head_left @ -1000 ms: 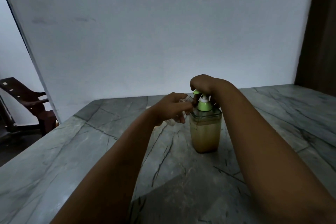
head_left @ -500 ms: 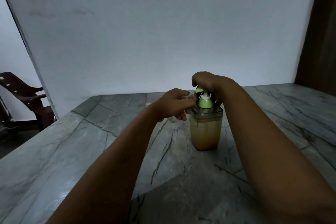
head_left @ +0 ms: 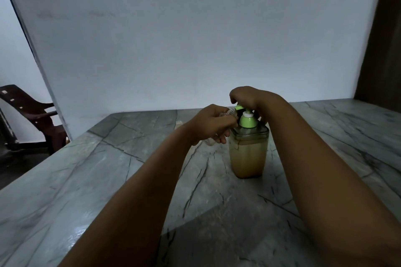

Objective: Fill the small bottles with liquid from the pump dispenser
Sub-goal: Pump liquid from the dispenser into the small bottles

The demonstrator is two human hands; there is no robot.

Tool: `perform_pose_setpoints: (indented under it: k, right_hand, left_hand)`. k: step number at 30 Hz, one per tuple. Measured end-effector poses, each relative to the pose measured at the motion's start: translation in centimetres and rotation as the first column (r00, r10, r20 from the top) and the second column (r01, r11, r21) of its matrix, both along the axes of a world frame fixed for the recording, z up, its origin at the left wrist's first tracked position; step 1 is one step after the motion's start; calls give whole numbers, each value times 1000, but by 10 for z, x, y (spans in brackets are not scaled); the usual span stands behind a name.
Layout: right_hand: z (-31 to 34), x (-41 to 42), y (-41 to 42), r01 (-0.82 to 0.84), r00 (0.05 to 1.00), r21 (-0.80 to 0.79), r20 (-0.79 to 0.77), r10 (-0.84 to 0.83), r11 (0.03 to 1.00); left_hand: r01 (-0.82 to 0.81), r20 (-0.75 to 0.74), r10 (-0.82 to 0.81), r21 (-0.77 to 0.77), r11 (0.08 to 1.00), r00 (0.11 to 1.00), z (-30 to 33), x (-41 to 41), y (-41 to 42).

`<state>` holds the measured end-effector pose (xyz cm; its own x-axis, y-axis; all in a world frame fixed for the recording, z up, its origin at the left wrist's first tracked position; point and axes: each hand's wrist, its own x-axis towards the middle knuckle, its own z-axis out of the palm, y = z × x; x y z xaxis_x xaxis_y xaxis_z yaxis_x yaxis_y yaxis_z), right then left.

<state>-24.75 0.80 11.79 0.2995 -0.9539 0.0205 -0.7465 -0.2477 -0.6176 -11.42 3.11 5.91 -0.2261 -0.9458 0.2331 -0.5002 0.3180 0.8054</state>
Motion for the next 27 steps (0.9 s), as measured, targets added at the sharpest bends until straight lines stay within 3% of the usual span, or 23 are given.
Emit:
perform_pose_setpoints:
  k: [4, 13, 20, 27]
  right_hand:
    - [5, -5, 6, -8, 998, 66, 62, 4, 998]
    - [1, 0, 8, -4, 999, 20, -39, 4, 1000]
    - [7, -4, 12, 6, 998, 76, 69, -12, 997]
    - [2, 1, 7, -5, 998, 40, -62, 8, 999]
  left_hand:
    - [-5, 20, 5, -6, 1000, 1000, 1, -1, 0]
    - [-8, 2, 8, -7, 1000, 1000, 1, -2, -2]
    - [7, 10, -7, -7, 1000, 1000, 1, -2, 1]
    - [13, -4, -13, -1, 1000, 1000, 0, -1, 0]
